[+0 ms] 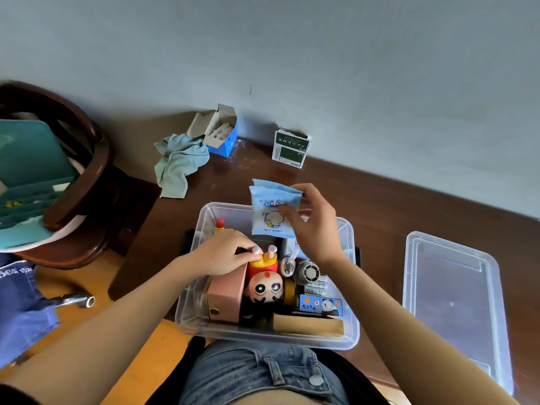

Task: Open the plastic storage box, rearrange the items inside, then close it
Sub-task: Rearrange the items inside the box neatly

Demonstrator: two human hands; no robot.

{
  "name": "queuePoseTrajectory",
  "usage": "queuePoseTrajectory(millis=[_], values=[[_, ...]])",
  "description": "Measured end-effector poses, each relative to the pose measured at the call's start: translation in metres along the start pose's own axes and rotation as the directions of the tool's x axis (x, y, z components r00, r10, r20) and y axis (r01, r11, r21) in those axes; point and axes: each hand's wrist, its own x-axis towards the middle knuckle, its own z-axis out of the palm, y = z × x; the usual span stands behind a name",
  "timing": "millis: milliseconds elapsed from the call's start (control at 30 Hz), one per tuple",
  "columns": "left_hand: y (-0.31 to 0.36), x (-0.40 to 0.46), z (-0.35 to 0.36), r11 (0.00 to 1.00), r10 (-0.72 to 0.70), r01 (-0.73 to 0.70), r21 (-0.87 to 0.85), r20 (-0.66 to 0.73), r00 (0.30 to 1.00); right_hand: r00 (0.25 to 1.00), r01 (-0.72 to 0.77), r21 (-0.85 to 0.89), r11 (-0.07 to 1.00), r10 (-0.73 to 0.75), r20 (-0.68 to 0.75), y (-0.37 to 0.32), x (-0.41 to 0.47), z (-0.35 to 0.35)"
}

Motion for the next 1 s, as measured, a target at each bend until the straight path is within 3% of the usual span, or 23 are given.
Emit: queuePoseTrajectory(millis=[67, 133, 233, 333, 400, 500, 600, 767, 900, 1000], values=[[0.004, -0.007, 0.001, 0.996, 0.046, -0.057, -0.065, -0.161, 0.986, 0.995, -0.036, 0.089, 0.995, 0.044, -0.091, 0.000, -0.001, -0.011], [0.009, -0.012, -0.002, 0.953, -0.061, -0.038, -0.300, -0.315, 0.947, 0.984, -0.064, 0.175, 0.982, 0.091, -0.154, 0.001, -0.001, -0.022], [0.016, -0.019, -0.014, 0.772, -0.275, -0.029, -0.635, -0.375, 0.885, 0.971, -0.087, 0.250, 0.964, 0.139, -0.196, 0.004, -0.003, -0.033], [0.019, -0.028, -0.030, 0.663, -0.405, 0.006, -0.749, -0.352, 0.844, 0.967, -0.109, 0.242, 0.964, 0.159, -0.197, 0.010, -0.007, -0.037], [0.018, -0.037, -0.036, 0.739, -0.363, 0.071, -0.670, -0.307, 0.880, 0.971, -0.121, 0.213, 0.970, 0.160, -0.177, 0.012, -0.011, -0.035], [0.016, -0.049, -0.035, 0.902, -0.260, 0.164, -0.399, -0.198, 0.945, 0.979, -0.130, 0.159, 0.979, 0.152, -0.134, 0.014, -0.017, -0.030], [0.019, -0.054, -0.027, 0.957, -0.253, 0.235, -0.171, -0.088, 0.963, 0.982, -0.127, 0.141, 0.982, 0.145, -0.119, 0.014, -0.020, -0.024], [0.024, -0.042, -0.028, 0.930, -0.250, 0.258, 0.263, -0.061, 0.966, 0.986, -0.118, 0.114, 0.986, 0.130, -0.104, 0.013, -0.022, -0.022], [0.043, -0.018, -0.026, 0.947, -0.240, 0.272, 0.173, -0.183, 0.953, 0.981, -0.134, 0.120, 0.984, 0.148, -0.123, 0.016, -0.023, -0.026], [0.049, 0.011, -0.015, 0.881, -0.333, 0.318, 0.351, -0.021, 0.943, 0.979, -0.140, 0.109, 0.984, 0.154, -0.137, 0.018, -0.024, -0.028]])
